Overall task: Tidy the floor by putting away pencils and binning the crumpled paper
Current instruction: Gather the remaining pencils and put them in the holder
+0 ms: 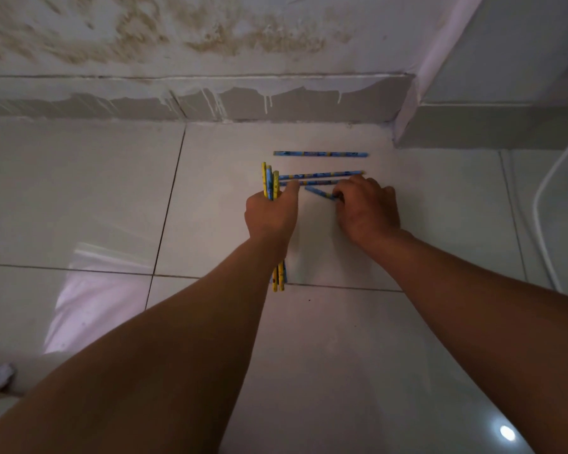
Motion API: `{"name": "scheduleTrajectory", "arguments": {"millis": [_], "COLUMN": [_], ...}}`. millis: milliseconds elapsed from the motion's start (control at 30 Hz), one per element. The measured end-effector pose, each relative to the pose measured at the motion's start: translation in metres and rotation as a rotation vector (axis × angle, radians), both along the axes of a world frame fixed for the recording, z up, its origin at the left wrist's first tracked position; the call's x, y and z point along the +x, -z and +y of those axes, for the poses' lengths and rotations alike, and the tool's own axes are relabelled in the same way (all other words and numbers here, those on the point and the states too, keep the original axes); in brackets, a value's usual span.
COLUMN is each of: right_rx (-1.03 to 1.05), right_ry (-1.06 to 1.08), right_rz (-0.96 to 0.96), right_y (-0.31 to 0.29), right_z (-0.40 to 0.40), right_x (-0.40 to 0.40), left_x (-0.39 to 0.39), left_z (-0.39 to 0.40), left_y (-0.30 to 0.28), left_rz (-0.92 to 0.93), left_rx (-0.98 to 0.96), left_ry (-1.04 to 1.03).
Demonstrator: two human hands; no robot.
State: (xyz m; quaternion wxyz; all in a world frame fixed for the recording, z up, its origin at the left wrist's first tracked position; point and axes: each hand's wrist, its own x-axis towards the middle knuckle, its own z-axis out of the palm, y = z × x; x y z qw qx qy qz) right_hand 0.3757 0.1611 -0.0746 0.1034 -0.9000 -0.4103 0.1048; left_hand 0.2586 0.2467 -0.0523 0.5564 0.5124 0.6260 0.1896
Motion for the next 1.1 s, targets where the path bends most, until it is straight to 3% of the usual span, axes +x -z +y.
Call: {"name": "scheduleTrajectory", "arguments": {"millis": [100, 267, 500, 667, 900, 1100], "right_rx": [-0.036, 0.288, 0.467, 0.472, 0.131, 0.033], "right_ry": [0.02, 0.137, 0.152, 0.148, 0.036, -0.037], "right_rz": [0.1, 0.508, 0.688, 0.522, 0.143, 0.057], "right_y": [-0.002, -0.015, -0.026, -0.018, -0.003, 0.002], "right_z": [-0.001, 0.006, 0.024, 0.033, 0.03, 0.029], "right_x": [-0.006, -0.027, -0.044, -0.039, -0.017, -0.012], "left_x": [-0.002, -0.003, 0.001, -0.003, -0.014, -0.015], "left_z": [-0.003, 0.0, 0.014, 0.025, 0.03, 0.031], "left_y": [-0.001, -0.006, -0.012, -0.001, 0.013, 0.009], "left_rz": [0.026, 0.063, -0.012, -0.002, -0.016, -0.173], "left_rx": [-0.041, -0.072, -0.082, -0.023, 0.021, -0.104], "left_ry": [0.044, 0.042, -0.033, -0.068, -0.102, -0.146]}}
